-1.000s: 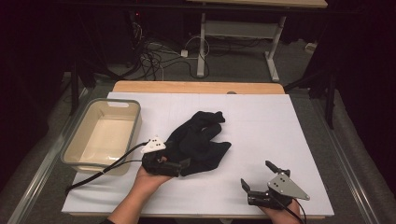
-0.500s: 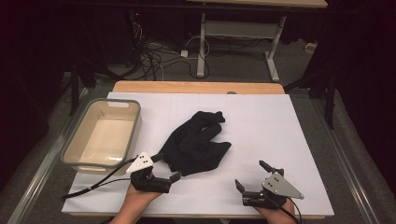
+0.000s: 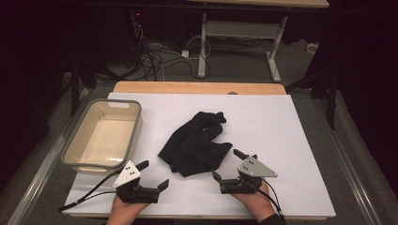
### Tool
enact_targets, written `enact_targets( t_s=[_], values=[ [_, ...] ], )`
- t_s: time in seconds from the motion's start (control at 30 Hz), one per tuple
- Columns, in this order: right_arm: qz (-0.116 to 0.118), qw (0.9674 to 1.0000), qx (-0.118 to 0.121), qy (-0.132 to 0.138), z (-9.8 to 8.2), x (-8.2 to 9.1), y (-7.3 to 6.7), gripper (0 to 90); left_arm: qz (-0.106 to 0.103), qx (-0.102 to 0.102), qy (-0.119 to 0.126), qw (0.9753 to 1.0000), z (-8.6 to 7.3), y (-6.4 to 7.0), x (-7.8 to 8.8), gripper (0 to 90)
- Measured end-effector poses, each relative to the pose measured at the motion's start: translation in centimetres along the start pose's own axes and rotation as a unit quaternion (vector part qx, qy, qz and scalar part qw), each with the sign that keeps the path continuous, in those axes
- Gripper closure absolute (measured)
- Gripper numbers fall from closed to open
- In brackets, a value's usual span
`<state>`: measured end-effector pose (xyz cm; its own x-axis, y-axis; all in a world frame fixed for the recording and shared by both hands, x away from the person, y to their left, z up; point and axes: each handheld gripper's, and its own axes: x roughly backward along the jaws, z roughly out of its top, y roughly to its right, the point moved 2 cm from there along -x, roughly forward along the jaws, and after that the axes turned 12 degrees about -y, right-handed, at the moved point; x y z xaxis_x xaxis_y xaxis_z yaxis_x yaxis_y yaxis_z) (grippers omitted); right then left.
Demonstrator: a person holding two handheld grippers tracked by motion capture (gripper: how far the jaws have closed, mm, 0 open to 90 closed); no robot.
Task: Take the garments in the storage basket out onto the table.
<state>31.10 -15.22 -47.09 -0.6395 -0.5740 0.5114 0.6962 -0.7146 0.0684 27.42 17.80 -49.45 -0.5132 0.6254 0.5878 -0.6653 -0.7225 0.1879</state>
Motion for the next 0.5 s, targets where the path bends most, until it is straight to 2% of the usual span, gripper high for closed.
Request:
enact_targets(
  t_s=[0.03, 0.07, 0.13, 0.37, 0.5],
  values=[
    [0.0, 1.0, 0.0, 0.0, 0.0, 0.0, 0.0, 0.0, 0.0, 0.0, 0.0, 1.0, 0.0, 0.0, 0.0, 0.0],
    [0.009, 0.9999, 0.004, -0.002, 0.9, -0.9, -0.4, 0.0, -0.003, 0.002, 0.003, 1.0, -0.1, 0.0, 0.1, 0.0],
    [0.018, 0.9998, 0.011, -0.004, 1.5, -1.6, -0.9, 0.0, -0.002, 0.002, 0.005, 1.0, -0.2, 0.0, 0.2, 0.0],
    [0.034, 0.9992, 0.019, -0.01, 3.0, -3.5, -1.5, 3.8, -0.002, 0.006, 0.01, 0.9999, -0.3, -0.1, 0.4, 0.0],
    [0.04, 0.9991, 0.013, -0.003, 3.7, -4.5, -2.0, 13.0, -0.007, 0.011, 0.012, 0.9998, -0.3, 0.1, 0.6, 0.0]
  ],
)
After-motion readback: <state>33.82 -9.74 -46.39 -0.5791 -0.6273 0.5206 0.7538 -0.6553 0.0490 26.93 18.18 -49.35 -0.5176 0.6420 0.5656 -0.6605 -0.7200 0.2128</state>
